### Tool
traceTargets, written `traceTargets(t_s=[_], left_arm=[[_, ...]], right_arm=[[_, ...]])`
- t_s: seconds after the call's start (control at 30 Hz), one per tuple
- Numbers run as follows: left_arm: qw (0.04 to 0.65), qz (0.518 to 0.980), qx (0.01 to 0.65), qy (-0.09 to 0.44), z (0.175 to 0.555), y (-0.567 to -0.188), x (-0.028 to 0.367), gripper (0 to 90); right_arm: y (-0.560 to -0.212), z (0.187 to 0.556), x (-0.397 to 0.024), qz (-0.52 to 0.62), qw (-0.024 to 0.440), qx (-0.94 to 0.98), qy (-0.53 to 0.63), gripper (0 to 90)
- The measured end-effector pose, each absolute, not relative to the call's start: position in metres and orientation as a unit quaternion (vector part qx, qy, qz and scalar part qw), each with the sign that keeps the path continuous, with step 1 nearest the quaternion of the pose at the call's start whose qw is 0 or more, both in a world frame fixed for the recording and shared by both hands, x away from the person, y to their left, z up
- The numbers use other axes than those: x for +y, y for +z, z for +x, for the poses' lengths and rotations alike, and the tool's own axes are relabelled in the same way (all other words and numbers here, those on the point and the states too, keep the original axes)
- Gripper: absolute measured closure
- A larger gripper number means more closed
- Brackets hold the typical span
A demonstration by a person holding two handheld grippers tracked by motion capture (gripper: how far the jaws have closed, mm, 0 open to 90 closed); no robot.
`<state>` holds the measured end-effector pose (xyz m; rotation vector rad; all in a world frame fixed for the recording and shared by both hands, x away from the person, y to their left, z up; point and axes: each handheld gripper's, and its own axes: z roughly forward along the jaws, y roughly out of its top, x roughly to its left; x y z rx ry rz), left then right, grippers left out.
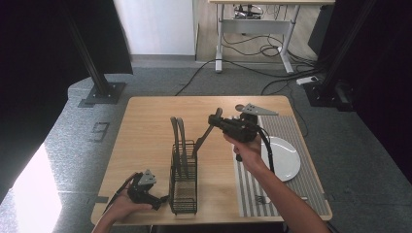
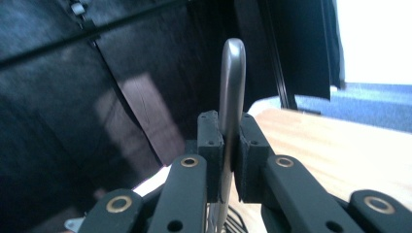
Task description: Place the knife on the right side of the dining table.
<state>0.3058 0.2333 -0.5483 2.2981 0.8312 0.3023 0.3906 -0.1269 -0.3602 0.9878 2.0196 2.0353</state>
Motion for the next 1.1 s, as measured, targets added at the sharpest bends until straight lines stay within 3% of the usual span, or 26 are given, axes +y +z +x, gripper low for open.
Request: traceTargets(t_s=[0.37, 1.1], left_arm=[[0.333, 0.880, 0.318, 0.116, 0.306, -0.548, 0.233, 0.0], [0.333, 0.880, 0.319, 0.116, 0.306, -0.548, 0.233, 0.0]], right_arm=[[-0.336, 0.381, -0.170, 0.328, 0.082, 0.645, 0.685, 82.8], [-0.391, 0.427, -0.178, 0.403, 0.103, 0.654, 0.632, 82.8]])
